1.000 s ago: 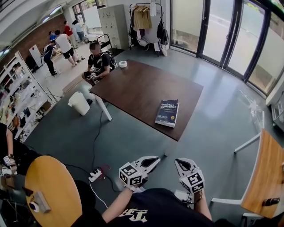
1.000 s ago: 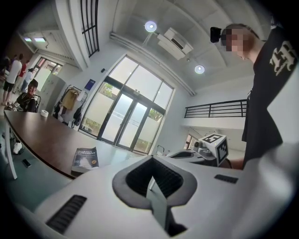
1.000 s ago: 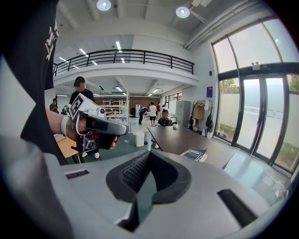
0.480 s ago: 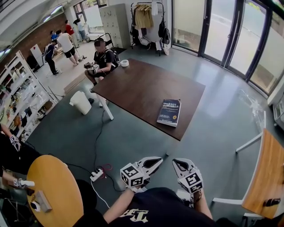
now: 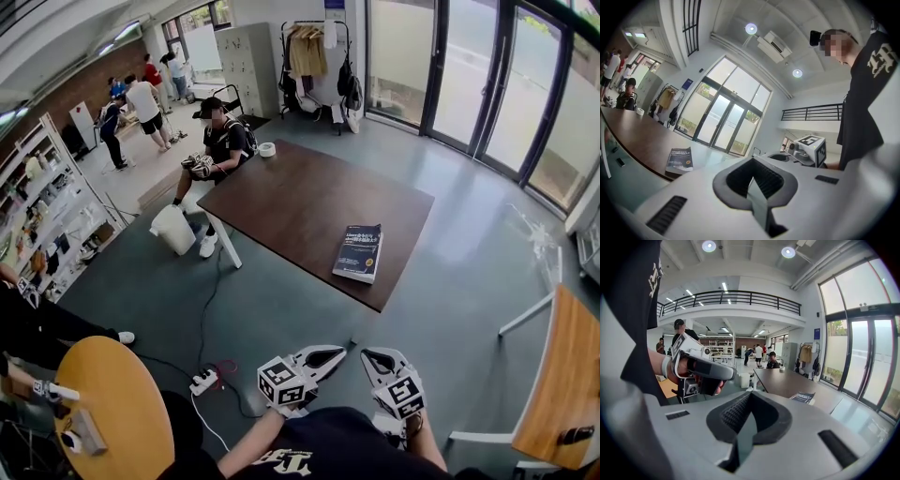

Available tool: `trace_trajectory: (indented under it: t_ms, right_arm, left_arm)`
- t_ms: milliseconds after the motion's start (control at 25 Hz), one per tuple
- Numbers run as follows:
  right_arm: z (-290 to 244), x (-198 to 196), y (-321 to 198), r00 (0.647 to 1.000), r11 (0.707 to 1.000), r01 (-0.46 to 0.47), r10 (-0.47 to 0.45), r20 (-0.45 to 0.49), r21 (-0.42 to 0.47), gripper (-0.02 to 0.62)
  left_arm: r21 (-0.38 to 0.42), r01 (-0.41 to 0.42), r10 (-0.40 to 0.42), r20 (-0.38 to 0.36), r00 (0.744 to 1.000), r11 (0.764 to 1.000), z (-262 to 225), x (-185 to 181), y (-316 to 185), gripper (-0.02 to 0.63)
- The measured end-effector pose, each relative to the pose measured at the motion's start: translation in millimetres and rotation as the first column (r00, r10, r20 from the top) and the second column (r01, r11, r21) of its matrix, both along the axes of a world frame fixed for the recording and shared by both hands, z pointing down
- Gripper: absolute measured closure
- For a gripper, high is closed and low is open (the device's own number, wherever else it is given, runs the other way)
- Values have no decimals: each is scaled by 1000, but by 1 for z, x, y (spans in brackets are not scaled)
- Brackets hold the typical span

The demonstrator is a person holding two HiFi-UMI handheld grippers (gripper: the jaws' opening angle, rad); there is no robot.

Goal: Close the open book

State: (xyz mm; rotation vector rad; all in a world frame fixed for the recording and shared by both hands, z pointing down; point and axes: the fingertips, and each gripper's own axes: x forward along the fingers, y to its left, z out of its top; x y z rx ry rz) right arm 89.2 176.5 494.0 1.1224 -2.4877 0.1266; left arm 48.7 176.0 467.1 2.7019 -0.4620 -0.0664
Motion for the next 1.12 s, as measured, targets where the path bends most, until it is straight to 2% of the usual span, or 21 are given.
trace_trajectory:
  t_ms: [800, 1120]
  right_arm:
    - [9, -11, 2, 1000, 1000, 25, -25, -2, -13, 609]
    - [13, -7, -1, 1000, 1000, 7, -7, -4, -15, 609]
  left_arm:
    - [-20, 2, -2, 17, 1000, 1000, 12, -6, 7, 603]
    - [-25, 0, 1, 23, 1000, 1000, 17, -5, 4, 603]
